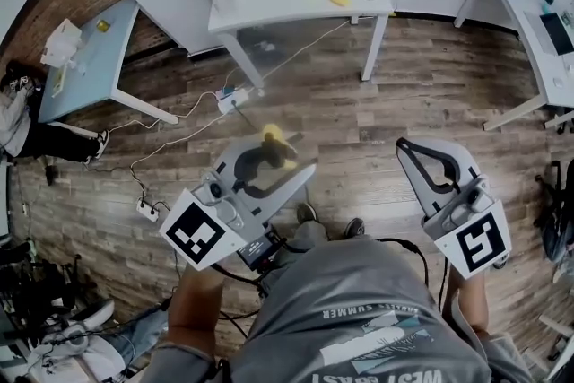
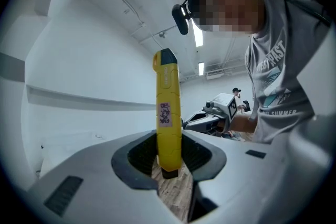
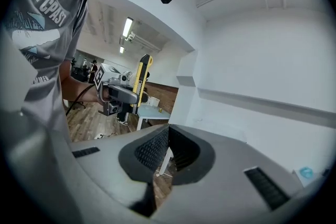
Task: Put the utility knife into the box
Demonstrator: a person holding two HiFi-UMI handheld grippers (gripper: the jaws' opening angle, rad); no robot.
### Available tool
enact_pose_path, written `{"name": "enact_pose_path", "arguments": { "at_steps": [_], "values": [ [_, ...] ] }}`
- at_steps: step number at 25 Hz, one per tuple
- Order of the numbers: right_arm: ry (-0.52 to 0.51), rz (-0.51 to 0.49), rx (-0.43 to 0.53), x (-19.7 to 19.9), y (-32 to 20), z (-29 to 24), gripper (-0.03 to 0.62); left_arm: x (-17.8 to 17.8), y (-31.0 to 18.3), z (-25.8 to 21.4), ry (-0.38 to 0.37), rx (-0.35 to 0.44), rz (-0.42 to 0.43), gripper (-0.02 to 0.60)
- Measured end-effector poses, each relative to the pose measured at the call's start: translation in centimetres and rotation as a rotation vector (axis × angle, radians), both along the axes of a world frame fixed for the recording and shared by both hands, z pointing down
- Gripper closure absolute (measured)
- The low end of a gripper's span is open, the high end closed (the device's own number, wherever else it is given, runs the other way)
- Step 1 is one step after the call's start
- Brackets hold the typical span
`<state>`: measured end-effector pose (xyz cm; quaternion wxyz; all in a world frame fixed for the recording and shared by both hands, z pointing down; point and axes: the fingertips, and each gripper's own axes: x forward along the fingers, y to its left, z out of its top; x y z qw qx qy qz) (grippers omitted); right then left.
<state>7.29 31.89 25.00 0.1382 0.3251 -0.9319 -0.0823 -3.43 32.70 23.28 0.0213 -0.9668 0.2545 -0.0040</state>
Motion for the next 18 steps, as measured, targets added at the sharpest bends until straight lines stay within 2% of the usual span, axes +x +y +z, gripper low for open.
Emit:
{"name": "enact_pose_path", "arguments": {
  "at_steps": [9,14,18],
  "values": [
    [0.063,0.066,0.03,-4.8,-3.5,-0.2,0.583,-5.2,-4.3,0.3,0.014,0.02,0.078,0.451],
    [0.079,0.079,0.009,-5.3,-5.1,0.3,0.583,-5.7,-6.5,1.0,0.024,-0.002,0.1,0.451],
    [0.069,0.077,0.001,-4.1,-7.5,0.5,0.583,-4.3,-8.9,1.3,0.013,-0.008,0.1,0.451]
  ]
}}
